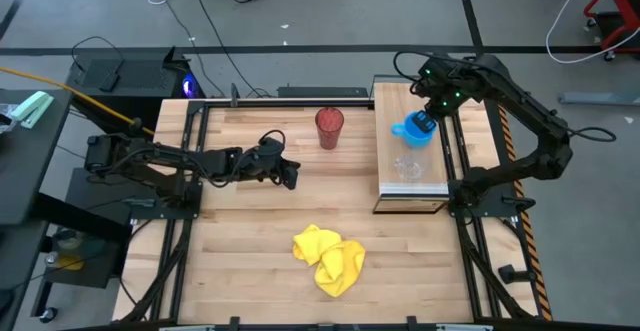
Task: Stack small to large cups/mugs on shelf
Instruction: Put the blue mug on the shelf
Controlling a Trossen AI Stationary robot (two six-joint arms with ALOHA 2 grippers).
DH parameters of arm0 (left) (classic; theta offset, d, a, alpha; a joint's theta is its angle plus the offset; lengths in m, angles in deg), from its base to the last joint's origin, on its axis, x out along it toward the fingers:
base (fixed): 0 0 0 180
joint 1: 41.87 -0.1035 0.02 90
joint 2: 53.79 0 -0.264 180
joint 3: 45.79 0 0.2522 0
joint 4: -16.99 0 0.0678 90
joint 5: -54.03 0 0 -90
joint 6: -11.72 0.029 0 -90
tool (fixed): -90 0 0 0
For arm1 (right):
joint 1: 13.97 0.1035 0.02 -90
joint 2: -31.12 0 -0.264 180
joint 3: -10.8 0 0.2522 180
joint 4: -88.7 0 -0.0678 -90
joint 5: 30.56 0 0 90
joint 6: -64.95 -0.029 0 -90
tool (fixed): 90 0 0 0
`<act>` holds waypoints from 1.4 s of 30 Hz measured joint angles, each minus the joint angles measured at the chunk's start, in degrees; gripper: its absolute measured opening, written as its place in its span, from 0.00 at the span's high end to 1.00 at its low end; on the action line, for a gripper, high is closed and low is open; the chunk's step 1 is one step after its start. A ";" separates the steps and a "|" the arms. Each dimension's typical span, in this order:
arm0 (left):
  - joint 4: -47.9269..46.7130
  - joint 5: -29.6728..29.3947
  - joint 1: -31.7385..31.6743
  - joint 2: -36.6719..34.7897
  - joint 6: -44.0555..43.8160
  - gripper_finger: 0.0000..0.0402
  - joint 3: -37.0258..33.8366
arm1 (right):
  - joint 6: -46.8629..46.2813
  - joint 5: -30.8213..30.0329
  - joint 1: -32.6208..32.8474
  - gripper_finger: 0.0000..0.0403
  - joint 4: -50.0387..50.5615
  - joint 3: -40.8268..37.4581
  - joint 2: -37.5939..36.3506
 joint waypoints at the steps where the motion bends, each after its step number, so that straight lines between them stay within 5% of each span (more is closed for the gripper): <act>1: 0.02 -0.02 0.00 0.00 0.00 0.94 0.00 | 0.08 0.13 0.00 1.00 -0.38 0.00 0.00; 23: 0.03 0.00 0.00 0.01 -1.25 0.95 0.00 | -2.05 3.61 -0.02 0.97 -3.50 -2.08 0.37; 42: 0.00 0.00 0.00 0.02 -1.25 0.96 0.00 | -3.12 0.55 -0.02 0.82 -4.35 -2.10 0.35</act>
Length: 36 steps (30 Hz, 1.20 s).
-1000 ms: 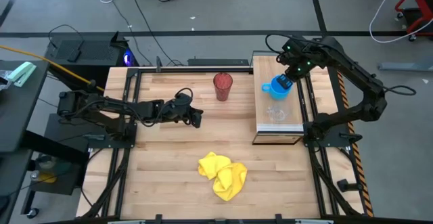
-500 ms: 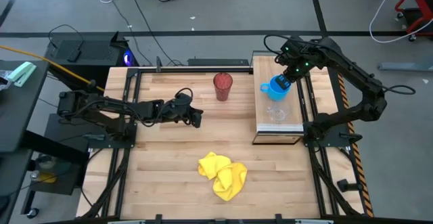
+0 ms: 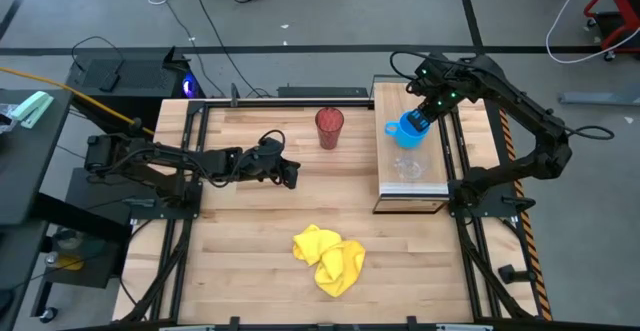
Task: Stack small to large cups/mugs on shelf
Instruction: Put the blue mug on the shelf, then put the red cup on the shelf
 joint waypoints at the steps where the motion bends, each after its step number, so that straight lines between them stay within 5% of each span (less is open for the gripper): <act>1: 0.00 0.01 0.00 0.00 0.01 0.96 0.00 | 0.00 -0.11 0.00 0.82 0.00 0.00 0.00; 11: 0.00 0.00 0.00 -0.02 0.00 0.93 0.00 | -1.38 -0.11 0.00 0.81 0.12 0.52 -1.62; 21: 3.43 0.09 -0.77 0.00 -0.39 0.92 0.00 | -1.92 -0.11 0.00 0.81 0.21 9.38 -5.01; 30: 16.35 2.40 -8.35 0.00 1.31 0.94 0.32 | -4.64 1.18 0.17 0.81 1.81 20.69 -9.74; 36: 7.12 5.83 -14.36 0.00 7.84 0.93 8.79 | -7.84 1.20 0.20 0.81 1.94 21.05 -15.99</act>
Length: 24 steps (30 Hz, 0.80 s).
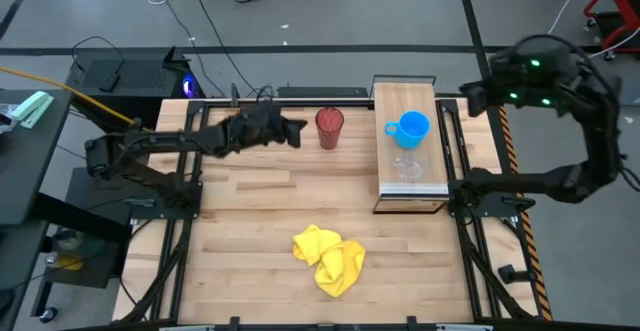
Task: Stack small to large cups/mugs on shelf
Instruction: Put the red cup on the shelf
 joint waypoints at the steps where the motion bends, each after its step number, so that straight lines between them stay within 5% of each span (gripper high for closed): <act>1: -3.23 0.10 -0.96 0.00 1.43 0.93 2.28 | -0.17 -0.02 0.00 0.81 -0.04 0.00 -0.96; 10: -42.18 5.75 -10.64 7.88 9.83 0.95 30.36 | -1.14 0.00 0.02 0.81 0.38 -0.07 -7.06; 24: -80.11 15.60 -14.30 40.83 19.77 0.93 77.45 | 0.38 0.00 0.02 0.81 2.92 -0.13 -8.41</act>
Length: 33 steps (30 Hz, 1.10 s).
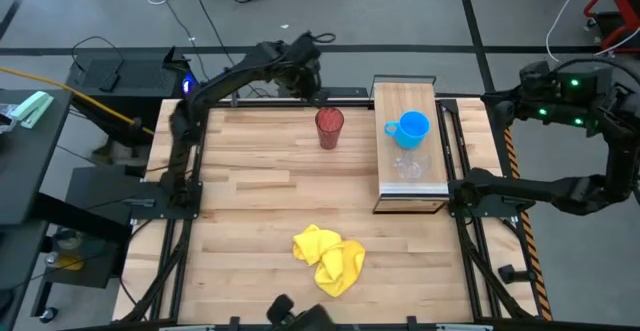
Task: Stack small to large cups/mugs on shelf
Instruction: Put the red cup on the shelf
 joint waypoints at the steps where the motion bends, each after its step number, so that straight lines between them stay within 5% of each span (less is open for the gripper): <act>1: -1.32 0.70 -0.09 1.82 0.08 0.92 2.12 | 0.10 0.00 0.00 0.81 0.02 -0.02 -0.41; 7: -6.28 1.46 0.14 8.68 0.93 0.91 9.40 | 0.12 0.00 0.00 0.81 0.03 -0.02 -4.65; 22: -6.53 -1.09 2.54 9.18 2.42 0.88 7.86 | 1.52 0.01 0.00 0.81 0.02 -0.63 -8.53; 33: -7.30 -1.93 2.48 11.25 1.42 0.83 7.85 | 1.69 0.02 0.00 0.81 0.02 -9.83 -8.53</act>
